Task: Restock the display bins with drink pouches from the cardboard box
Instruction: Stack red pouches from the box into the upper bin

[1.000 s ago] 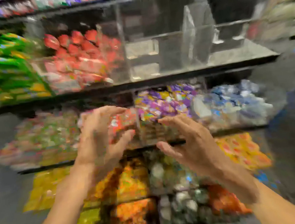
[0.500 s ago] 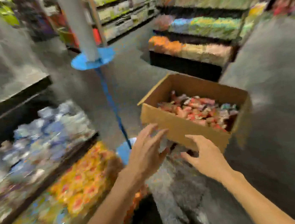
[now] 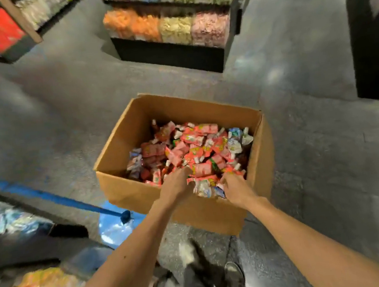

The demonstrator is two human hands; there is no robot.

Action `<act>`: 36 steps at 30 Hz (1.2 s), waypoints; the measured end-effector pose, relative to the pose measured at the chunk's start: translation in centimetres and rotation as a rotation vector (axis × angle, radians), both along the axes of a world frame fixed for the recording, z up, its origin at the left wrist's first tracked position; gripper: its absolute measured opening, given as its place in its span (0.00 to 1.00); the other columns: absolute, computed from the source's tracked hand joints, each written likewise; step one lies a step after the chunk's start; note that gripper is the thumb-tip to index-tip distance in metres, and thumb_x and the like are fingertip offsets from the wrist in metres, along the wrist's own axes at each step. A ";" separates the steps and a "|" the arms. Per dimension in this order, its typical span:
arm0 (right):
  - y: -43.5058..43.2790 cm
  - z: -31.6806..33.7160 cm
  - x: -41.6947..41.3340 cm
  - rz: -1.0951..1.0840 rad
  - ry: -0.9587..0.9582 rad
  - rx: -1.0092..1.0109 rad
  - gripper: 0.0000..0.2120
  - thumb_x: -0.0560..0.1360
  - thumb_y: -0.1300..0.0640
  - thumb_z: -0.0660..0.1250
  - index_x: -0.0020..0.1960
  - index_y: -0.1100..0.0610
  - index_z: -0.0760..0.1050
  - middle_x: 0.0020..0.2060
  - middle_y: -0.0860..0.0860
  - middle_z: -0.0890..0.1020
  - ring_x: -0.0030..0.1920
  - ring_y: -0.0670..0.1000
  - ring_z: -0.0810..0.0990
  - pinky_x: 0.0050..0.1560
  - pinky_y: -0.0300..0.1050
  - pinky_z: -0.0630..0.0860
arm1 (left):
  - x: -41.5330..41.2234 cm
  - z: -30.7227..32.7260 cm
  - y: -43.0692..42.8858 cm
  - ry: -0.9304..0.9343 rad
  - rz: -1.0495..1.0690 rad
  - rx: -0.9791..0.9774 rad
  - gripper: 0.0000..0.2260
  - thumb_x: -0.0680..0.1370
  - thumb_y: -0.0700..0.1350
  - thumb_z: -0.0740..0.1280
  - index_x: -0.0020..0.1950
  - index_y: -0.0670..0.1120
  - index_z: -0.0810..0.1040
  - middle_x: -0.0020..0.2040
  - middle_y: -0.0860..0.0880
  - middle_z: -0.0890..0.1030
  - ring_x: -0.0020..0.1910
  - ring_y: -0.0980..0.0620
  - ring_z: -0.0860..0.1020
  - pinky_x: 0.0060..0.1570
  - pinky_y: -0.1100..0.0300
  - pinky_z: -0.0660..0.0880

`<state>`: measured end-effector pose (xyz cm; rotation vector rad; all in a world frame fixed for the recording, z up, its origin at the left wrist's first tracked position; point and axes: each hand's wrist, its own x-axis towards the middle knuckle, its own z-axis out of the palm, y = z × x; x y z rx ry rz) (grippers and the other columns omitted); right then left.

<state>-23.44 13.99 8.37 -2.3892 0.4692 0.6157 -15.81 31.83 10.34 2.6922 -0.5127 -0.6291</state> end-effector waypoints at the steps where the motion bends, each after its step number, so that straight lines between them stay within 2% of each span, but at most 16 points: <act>1: -0.4 -1.1 0.8 -0.034 0.036 0.020 0.11 0.81 0.64 0.56 0.60 0.59 0.74 0.62 0.59 0.77 0.60 0.60 0.76 0.51 0.49 0.71 | 1.4 -1.1 -0.3 0.025 -0.005 0.018 0.16 0.78 0.46 0.67 0.66 0.46 0.75 0.63 0.44 0.79 0.63 0.43 0.75 0.58 0.51 0.70; 4: -1.0 -4.0 2.8 -0.257 0.130 0.100 0.12 0.81 0.62 0.59 0.63 0.55 0.72 0.63 0.57 0.77 0.61 0.59 0.75 0.52 0.47 0.71 | 5.5 -5.1 -1.5 0.137 -0.056 0.076 0.21 0.78 0.46 0.67 0.70 0.45 0.71 0.66 0.42 0.76 0.65 0.41 0.74 0.60 0.50 0.72; 7: -1.0 -6.7 4.4 -0.502 0.213 0.136 0.18 0.80 0.58 0.62 0.69 0.57 0.67 0.65 0.57 0.77 0.61 0.59 0.76 0.53 0.46 0.74 | 8.6 -9.2 -2.8 0.220 -0.140 0.117 0.29 0.78 0.46 0.67 0.78 0.46 0.61 0.72 0.41 0.69 0.69 0.39 0.70 0.62 0.48 0.71; 8: -1.1 -7.6 4.9 -0.556 0.235 0.138 0.20 0.80 0.58 0.63 0.71 0.57 0.65 0.65 0.57 0.77 0.59 0.58 0.76 0.50 0.45 0.74 | 9.4 -10.5 -3.2 0.234 -0.159 0.122 0.31 0.79 0.48 0.68 0.78 0.46 0.59 0.73 0.41 0.67 0.70 0.39 0.69 0.63 0.47 0.70; 10: -1.1 -9.1 5.8 -0.680 0.261 0.170 0.24 0.80 0.59 0.64 0.74 0.58 0.60 0.66 0.56 0.75 0.60 0.57 0.75 0.48 0.42 0.73 | 10.5 -12.7 -4.1 0.269 -0.182 0.112 0.32 0.78 0.52 0.69 0.78 0.47 0.59 0.74 0.42 0.66 0.70 0.40 0.68 0.66 0.46 0.70; 12: -1.2 -10.6 6.6 -0.789 0.323 0.191 0.27 0.80 0.58 0.66 0.75 0.59 0.59 0.67 0.56 0.74 0.64 0.57 0.74 0.51 0.41 0.68 | 11.0 -14.7 -5.1 0.271 -0.217 0.124 0.31 0.77 0.58 0.69 0.75 0.49 0.63 0.71 0.44 0.68 0.68 0.42 0.69 0.65 0.47 0.71; 15: -0.8 -12.5 7.4 -0.898 0.378 0.176 0.26 0.77 0.56 0.69 0.71 0.58 0.65 0.64 0.57 0.77 0.63 0.59 0.76 0.57 0.46 0.72 | 10.9 -16.8 -6.2 0.233 -0.316 0.157 0.27 0.75 0.66 0.66 0.69 0.54 0.67 0.66 0.47 0.70 0.67 0.43 0.68 0.64 0.47 0.71; 17: -0.6 -13.7 7.7 -0.959 0.385 0.160 0.26 0.74 0.52 0.73 0.67 0.59 0.68 0.62 0.57 0.78 0.61 0.60 0.77 0.60 0.51 0.75 | 10.5 -17.5 -6.6 0.217 -0.382 0.238 0.35 0.72 0.69 0.67 0.71 0.53 0.63 0.68 0.46 0.66 0.68 0.43 0.65 0.66 0.45 0.68; 19: -0.8 -15.1 7.7 -1.035 0.374 0.162 0.27 0.70 0.51 0.76 0.64 0.57 0.70 0.59 0.56 0.79 0.58 0.59 0.79 0.58 0.54 0.77 | 10.1 -17.9 -6.9 0.180 -0.464 0.356 0.43 0.70 0.70 0.67 0.75 0.48 0.57 0.71 0.43 0.62 0.70 0.42 0.63 0.68 0.43 0.64; 20: -1.0 -15.6 7.8 -1.080 0.367 0.173 0.27 0.69 0.51 0.77 0.62 0.57 0.71 0.57 0.55 0.79 0.56 0.58 0.80 0.56 0.53 0.78 | 9.9 -18.1 -7.0 0.163 -0.475 0.381 0.44 0.70 0.70 0.67 0.75 0.46 0.57 0.71 0.43 0.62 0.70 0.42 0.63 0.68 0.43 0.64; 24: -1.5 -16.1 8.4 -1.197 0.356 0.171 0.23 0.68 0.52 0.79 0.56 0.60 0.75 0.50 0.55 0.83 0.48 0.55 0.82 0.47 0.47 0.79 | 10.1 -19.0 -7.2 0.107 -0.419 0.335 0.41 0.70 0.73 0.63 0.71 0.45 0.61 0.69 0.44 0.66 0.69 0.44 0.65 0.68 0.44 0.64; 26: -1.7 -16.3 8.9 -1.197 0.386 0.167 0.23 0.70 0.51 0.78 0.57 0.63 0.74 0.51 0.55 0.81 0.49 0.56 0.80 0.46 0.46 0.75 | 10.2 -19.5 -7.4 0.102 -0.443 0.318 0.41 0.71 0.72 0.64 0.71 0.44 0.61 0.67 0.46 0.70 0.67 0.45 0.68 0.67 0.46 0.66; 28: -1.7 -16.4 9.6 -1.174 0.427 0.122 0.28 0.71 0.49 0.77 0.62 0.64 0.72 0.56 0.56 0.78 0.57 0.59 0.78 0.52 0.49 0.75 | 10.3 -19.9 -7.6 0.156 -0.419 0.323 0.38 0.73 0.69 0.65 0.70 0.44 0.60 0.64 0.47 0.74 0.66 0.46 0.71 0.64 0.47 0.68; 31: -1.4 -16.8 10.3 -1.141 0.461 0.039 0.34 0.69 0.47 0.78 0.67 0.63 0.70 0.67 0.60 0.73 0.64 0.62 0.75 0.60 0.53 0.75 | 10.9 -20.2 -7.7 0.266 -0.328 0.352 0.29 0.75 0.66 0.66 0.65 0.46 0.68 0.62 0.47 0.76 0.64 0.45 0.74 0.59 0.49 0.70; 33: -1.2 -17.3 10.3 -1.142 0.466 0.020 0.36 0.66 0.46 0.80 0.66 0.62 0.70 0.67 0.60 0.73 0.64 0.62 0.75 0.61 0.55 0.76 | 10.9 -20.4 -7.5 0.325 -0.346 0.368 0.24 0.77 0.64 0.65 0.63 0.47 0.73 0.62 0.46 0.76 0.65 0.44 0.72 0.61 0.49 0.71; 36: -0.8 -16.8 10.2 -0.986 0.382 -0.121 0.39 0.64 0.49 0.82 0.67 0.62 0.69 0.65 0.58 0.73 0.67 0.60 0.71 0.66 0.54 0.72 | 10.4 -20.6 -7.1 0.358 -0.425 0.353 0.15 0.79 0.57 0.67 0.59 0.48 0.75 0.53 0.47 0.81 0.61 0.45 0.74 0.59 0.51 0.70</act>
